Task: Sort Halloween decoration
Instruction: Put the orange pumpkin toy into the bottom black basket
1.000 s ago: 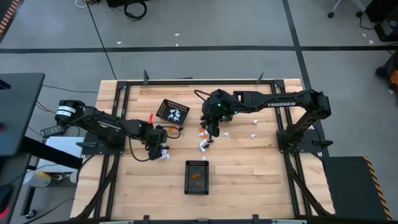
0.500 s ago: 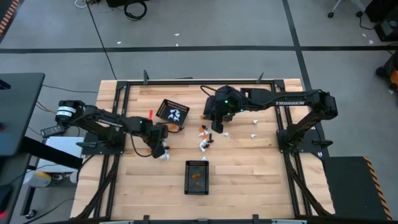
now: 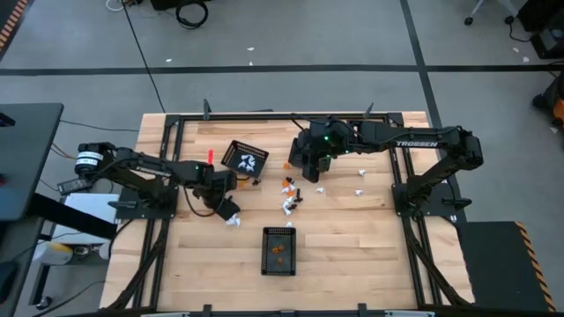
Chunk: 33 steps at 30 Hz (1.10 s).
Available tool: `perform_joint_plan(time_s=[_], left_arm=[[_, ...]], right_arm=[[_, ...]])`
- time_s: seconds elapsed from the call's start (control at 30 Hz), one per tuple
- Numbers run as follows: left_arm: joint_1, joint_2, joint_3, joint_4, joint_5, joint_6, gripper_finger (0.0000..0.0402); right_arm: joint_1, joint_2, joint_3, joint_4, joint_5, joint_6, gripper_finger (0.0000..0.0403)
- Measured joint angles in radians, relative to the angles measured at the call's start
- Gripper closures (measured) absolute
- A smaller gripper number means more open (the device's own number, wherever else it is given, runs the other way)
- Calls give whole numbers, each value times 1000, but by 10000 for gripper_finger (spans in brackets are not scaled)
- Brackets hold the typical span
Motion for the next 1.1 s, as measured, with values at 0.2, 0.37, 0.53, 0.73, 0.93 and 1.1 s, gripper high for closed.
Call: perform_joint_plan(time_s=[0.2,0.37,0.53,0.73,0.93,1.1], left_arm=[[-28,-1,1,-58,-14,-178,287],[-101,-17,1,-99,-90,-237,283],[-168,-35,9,-128,-185,-279,283],[-210,-34,68,-258,-319,-249,283],[-213,-34,62,-288,-322,-286,282],[-198,-34,26,-217,-266,-296,281]], right_arm=[[0,0,0,3,0,-8,286],[0,0,0,3,-1,-16,286],[0,0,0,4,-1,-20,286],[0,0,1,20,-1,-42,286],[0,0,1,28,-1,-42,286],[0,0,1,28,-1,-37,286]])
